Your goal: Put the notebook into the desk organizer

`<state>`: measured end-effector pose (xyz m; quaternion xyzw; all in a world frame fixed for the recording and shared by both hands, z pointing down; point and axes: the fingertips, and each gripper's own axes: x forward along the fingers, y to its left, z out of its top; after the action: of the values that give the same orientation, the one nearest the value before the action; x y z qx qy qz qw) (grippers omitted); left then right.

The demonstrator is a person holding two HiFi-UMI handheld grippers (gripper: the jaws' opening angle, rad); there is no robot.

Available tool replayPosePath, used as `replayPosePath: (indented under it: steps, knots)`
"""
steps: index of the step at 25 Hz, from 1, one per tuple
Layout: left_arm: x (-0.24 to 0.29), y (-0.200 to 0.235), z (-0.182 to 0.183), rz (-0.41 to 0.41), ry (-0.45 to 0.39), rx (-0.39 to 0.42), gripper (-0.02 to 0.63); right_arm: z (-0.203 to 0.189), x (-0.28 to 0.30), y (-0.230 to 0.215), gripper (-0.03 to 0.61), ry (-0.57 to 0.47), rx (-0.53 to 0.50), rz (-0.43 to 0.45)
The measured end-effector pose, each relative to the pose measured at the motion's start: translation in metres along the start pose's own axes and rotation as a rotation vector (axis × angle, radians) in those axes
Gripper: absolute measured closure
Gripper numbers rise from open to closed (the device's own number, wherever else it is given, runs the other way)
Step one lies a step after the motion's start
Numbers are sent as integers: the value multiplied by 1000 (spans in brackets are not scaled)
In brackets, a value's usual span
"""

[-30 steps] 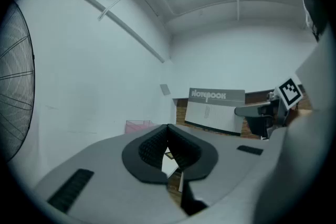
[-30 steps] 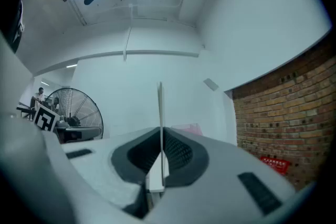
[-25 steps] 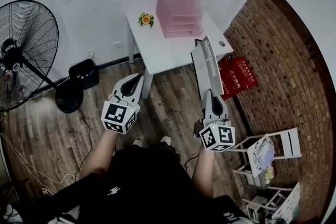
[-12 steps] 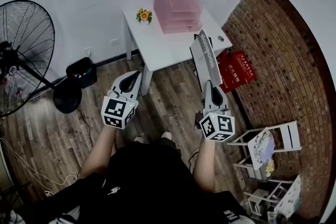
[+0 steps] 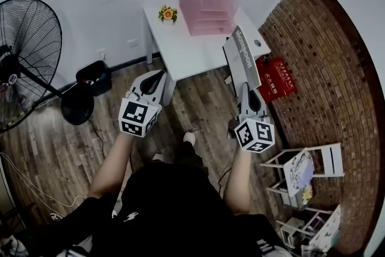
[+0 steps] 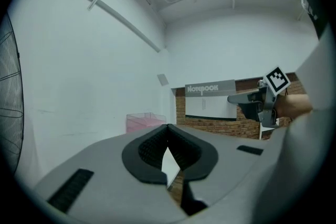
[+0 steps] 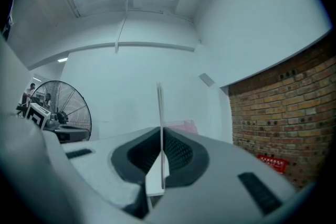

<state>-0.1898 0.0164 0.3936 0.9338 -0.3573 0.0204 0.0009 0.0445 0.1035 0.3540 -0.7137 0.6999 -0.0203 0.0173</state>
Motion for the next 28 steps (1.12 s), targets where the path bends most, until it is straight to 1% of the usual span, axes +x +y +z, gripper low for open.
replayPosePath:
  steps: [5,10,20,28]
  knots:
    - [30,5,16,25,-24,25,611,-1,25,-24,568,-7,15,21]
    - [65,12,23,50,-24,32,611,-10,62,-50,566,4,42,39]
    - [138,21,17,104,2,7,611,-30,131,-103,566,36,116,84]
    - [184,17,13,148,34,17,611,-62,177,-139,568,88,216,129]
